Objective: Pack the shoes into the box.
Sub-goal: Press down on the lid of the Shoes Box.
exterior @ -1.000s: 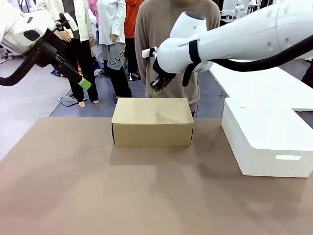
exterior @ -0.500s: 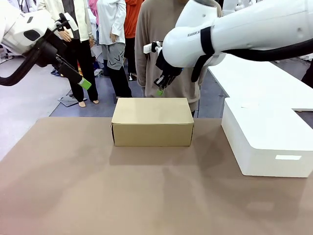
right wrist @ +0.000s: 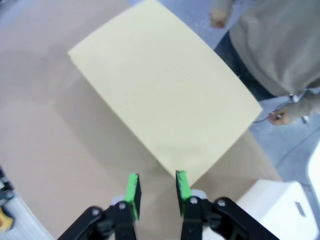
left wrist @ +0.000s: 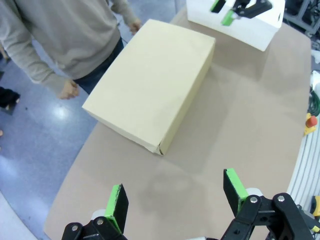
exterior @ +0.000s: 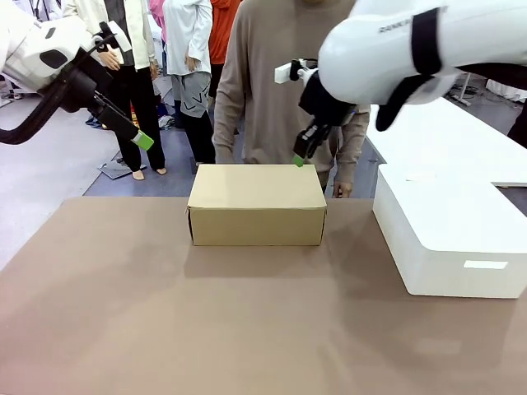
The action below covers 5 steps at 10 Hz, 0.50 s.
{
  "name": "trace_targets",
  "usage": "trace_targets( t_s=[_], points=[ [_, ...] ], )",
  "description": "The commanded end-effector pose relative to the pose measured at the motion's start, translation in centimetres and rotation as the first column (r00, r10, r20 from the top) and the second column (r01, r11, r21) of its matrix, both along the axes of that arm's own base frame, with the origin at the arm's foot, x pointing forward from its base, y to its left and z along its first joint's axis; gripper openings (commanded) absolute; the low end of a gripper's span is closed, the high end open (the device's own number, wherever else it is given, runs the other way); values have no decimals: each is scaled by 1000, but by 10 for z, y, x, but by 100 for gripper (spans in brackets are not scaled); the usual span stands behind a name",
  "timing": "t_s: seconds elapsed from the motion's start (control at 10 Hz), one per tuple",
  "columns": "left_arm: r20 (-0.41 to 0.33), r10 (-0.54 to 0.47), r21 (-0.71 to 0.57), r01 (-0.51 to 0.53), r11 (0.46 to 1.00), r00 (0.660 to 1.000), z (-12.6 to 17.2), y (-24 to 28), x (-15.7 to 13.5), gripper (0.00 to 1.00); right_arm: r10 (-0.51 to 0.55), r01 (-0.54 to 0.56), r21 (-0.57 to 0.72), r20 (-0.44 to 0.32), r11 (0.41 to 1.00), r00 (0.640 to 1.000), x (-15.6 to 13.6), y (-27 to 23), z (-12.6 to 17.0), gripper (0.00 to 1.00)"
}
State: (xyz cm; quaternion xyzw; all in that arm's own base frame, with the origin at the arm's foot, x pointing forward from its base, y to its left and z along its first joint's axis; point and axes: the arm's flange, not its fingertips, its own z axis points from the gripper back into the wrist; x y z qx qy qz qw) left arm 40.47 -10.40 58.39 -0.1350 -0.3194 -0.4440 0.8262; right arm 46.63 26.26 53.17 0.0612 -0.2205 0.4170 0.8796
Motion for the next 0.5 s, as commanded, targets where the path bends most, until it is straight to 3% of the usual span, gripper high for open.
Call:
trace_targets(
  t_s=[0.0,0.4],
  points=[
    [-3,6,8,-6,1000,1000,0,2,-1,100,-26,25,22,41,999,999,-34,-21,-7,100],
    [-3,6,8,-6,1000,1000,0,2,-1,100,-79,77,50,38,996,996,-76,-48,-17,100]
  ],
)
